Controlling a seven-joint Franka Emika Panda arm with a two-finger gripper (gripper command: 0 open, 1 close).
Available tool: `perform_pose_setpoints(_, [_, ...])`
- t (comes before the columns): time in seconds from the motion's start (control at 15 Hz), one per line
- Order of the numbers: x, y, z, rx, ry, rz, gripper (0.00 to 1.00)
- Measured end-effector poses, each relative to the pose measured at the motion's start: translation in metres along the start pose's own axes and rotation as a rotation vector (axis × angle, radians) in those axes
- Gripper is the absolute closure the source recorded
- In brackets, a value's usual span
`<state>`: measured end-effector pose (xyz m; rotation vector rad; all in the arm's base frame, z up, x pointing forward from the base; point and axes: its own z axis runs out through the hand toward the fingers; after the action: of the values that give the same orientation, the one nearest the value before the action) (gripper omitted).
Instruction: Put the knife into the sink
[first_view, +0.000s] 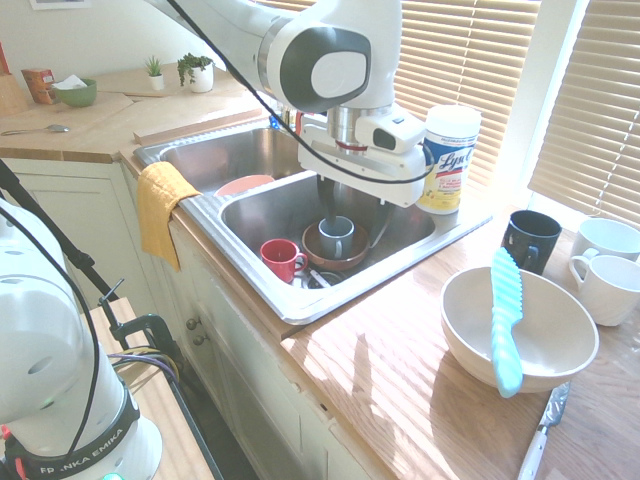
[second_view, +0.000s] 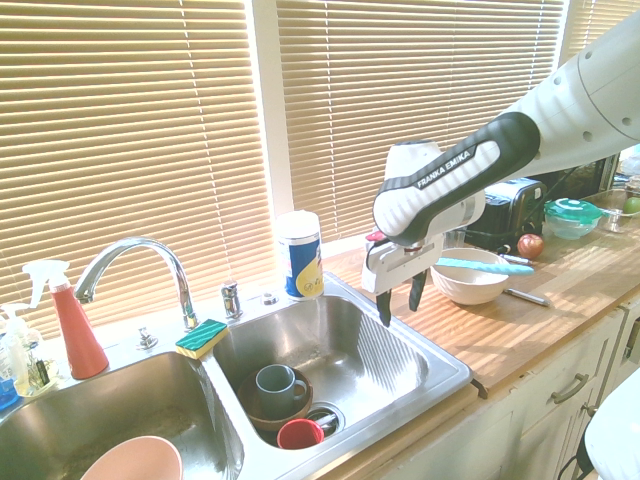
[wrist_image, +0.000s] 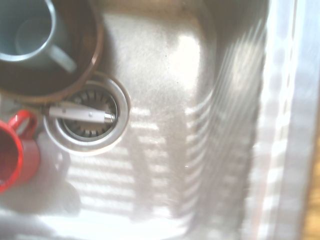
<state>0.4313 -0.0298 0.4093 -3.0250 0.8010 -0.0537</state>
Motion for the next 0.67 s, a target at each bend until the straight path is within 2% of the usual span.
perform_pose_setpoints(0.27, [0.036,0.067,-0.043,-0.004,-0.015,-0.222,0.00])
perform_pose_setpoints(0.4, [0.057,0.108,-0.057,-0.016,0.011,-0.239,0.00])
perform_pose_setpoints(0.67, [0.096,0.171,-0.054,-0.040,0.012,-0.193,0.00])
